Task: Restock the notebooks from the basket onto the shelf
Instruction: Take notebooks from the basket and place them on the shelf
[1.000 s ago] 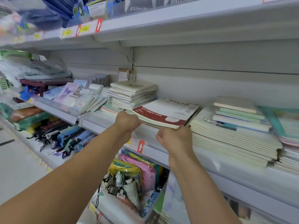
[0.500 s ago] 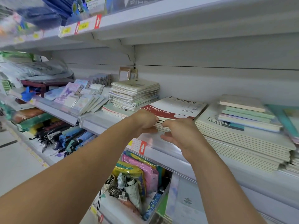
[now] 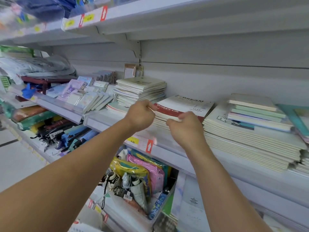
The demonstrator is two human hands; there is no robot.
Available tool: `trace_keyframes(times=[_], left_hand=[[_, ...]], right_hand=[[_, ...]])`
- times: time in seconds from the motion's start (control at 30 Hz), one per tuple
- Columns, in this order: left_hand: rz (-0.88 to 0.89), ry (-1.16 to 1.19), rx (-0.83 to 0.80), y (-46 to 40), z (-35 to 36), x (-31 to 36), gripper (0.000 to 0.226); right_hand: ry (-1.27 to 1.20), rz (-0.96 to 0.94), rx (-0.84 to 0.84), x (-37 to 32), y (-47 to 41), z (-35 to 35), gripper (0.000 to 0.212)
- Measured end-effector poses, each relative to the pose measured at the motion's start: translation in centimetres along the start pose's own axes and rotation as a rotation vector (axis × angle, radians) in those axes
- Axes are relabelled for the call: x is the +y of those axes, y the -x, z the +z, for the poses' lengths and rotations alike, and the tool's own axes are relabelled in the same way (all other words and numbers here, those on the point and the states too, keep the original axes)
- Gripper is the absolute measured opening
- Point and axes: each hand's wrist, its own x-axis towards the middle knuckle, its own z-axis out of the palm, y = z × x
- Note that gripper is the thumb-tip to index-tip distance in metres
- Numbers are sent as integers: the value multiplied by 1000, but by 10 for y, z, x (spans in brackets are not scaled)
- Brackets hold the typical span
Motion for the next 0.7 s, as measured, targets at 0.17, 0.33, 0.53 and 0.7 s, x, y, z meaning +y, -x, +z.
trace_keyframes(times=[0.17, 0.33, 0.53, 0.7], left_hand=[[9, 277, 241, 82, -36, -85, 8], [-750, 103, 230, 251, -30, -268, 1], [-1378, 7, 174, 381, 6, -367, 55], [-1581, 18, 157, 404, 20, -389, 46]], right_hand=[[-148, -621, 52, -4, 72, 50, 5], [-121, 107, -967, 87, 182, 159, 14], [526, 298, -1263, 231, 301, 222, 68], [877, 196, -1227, 280, 315, 224, 134]])
